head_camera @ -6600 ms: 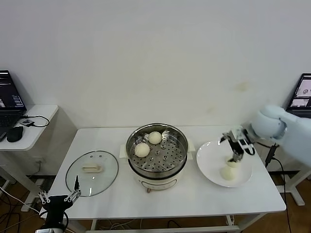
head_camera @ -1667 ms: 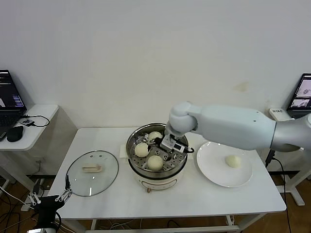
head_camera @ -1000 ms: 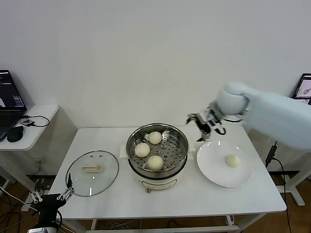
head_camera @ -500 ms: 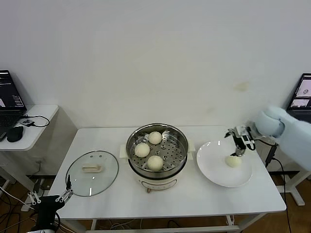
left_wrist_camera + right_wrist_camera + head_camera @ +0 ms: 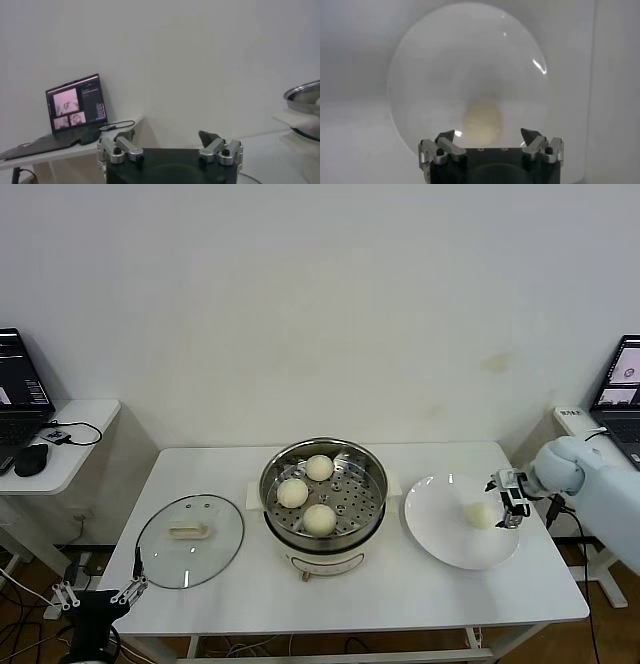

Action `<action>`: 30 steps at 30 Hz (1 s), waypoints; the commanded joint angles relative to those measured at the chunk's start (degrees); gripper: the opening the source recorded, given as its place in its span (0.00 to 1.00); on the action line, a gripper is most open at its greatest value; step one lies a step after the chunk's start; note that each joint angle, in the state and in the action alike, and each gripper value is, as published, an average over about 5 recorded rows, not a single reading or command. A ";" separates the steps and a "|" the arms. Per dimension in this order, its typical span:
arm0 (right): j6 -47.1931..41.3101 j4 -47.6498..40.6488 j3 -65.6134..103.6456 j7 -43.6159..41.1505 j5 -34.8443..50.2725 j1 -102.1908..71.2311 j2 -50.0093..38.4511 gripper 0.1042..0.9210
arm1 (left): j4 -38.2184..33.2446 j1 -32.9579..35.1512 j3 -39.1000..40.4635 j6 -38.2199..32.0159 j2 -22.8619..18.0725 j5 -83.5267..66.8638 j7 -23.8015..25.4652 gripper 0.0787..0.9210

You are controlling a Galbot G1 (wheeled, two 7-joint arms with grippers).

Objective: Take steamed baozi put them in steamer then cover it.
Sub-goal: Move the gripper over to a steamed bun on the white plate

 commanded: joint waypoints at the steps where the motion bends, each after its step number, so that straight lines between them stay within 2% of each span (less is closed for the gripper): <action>1: 0.76 -8.28 3.31 0.53 -4.31 -3.37 6.07 0.87 | 0.47 -0.07 -0.53 0.00 0.25 -0.29 0.02 0.88; 12: 1.61 -13.63 3.99 1.45 -6.56 -3.12 10.33 0.82 | 1.08 -0.55 -0.78 0.02 0.24 -0.47 0.05 0.88; 30: 1.29 -13.03 2.87 0.60 -5.86 -0.69 10.33 0.66 | 1.59 -0.58 -0.86 -0.19 -0.02 -0.60 -0.04 0.88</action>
